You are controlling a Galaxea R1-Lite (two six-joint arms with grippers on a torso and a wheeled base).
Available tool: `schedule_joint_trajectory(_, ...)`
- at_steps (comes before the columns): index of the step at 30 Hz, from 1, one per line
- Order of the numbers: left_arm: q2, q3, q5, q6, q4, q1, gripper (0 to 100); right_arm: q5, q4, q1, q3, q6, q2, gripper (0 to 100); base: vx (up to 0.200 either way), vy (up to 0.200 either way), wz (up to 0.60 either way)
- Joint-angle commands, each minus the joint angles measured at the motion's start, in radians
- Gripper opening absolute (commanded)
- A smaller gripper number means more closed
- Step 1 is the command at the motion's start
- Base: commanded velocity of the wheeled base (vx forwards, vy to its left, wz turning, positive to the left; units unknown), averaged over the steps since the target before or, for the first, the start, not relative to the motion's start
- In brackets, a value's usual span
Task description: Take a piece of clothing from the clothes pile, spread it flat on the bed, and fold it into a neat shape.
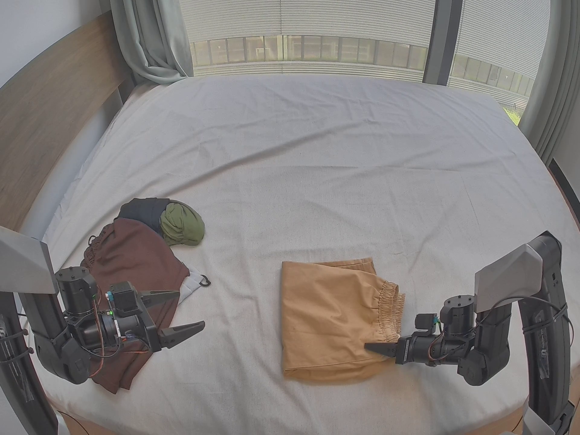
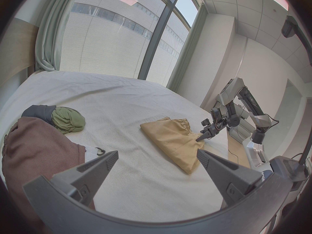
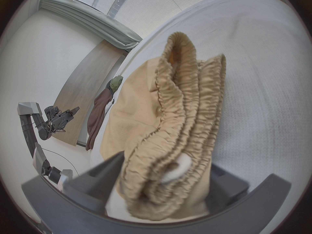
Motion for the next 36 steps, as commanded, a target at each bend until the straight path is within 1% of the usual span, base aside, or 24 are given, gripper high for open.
schedule_joint_trajectory(1, 0.002, 0.002, 0.000, 0.000, 0.000, 0.000, 100, 0.001, -0.004, 0.000, 0.000, 0.000, 0.000, 0, 0.000, 0.000, 0.00)
schedule_joint_trajectory(11, 0.013, 0.004, 0.000, 0.000, -0.001, -0.004, 100, 0.006, -0.004, 0.009, -0.001, -0.002, -0.019, 0, 0.000, 0.000, 0.00)
schedule_joint_trajectory(18, 0.010, 0.005, -0.001, 0.000, -0.001, -0.005, 100, 0.017, -0.004, 0.034, -0.004, 0.001, -0.161, 0, 0.000, 0.000, 0.00)
schedule_joint_trajectory(22, 0.010, 0.012, 0.000, 0.000, -0.001, -0.023, 100, 0.038, -0.004, 0.042, -0.006, 0.003, -0.227, 0, 0.000, 0.000, 0.00)
schedule_joint_trajectory(25, 0.010, 0.013, 0.000, 0.000, -0.001, -0.028, 100, 0.052, -0.004, 0.042, -0.021, 0.004, -0.266, 0, 0.000, 0.000, 0.00)
schedule_joint_trajectory(29, 0.011, 0.016, 0.000, 0.000, -0.001, -0.028, 100, 0.052, -0.002, 0.045, -0.052, 0.012, -0.291, 0, 0.000, 0.000, 0.00)
schedule_joint_trajectory(33, 0.013, 0.024, 0.000, 0.000, -0.001, -0.040, 100, 0.047, -0.002, 0.066, -0.092, 0.021, -0.303, 0, 0.000, 0.000, 0.00)
schedule_joint_trajectory(36, 0.013, 0.024, 0.000, 0.000, -0.001, -0.045, 100, 0.041, -0.002, 0.069, -0.115, 0.041, -0.319, 0, 0.000, 0.000, 0.00)
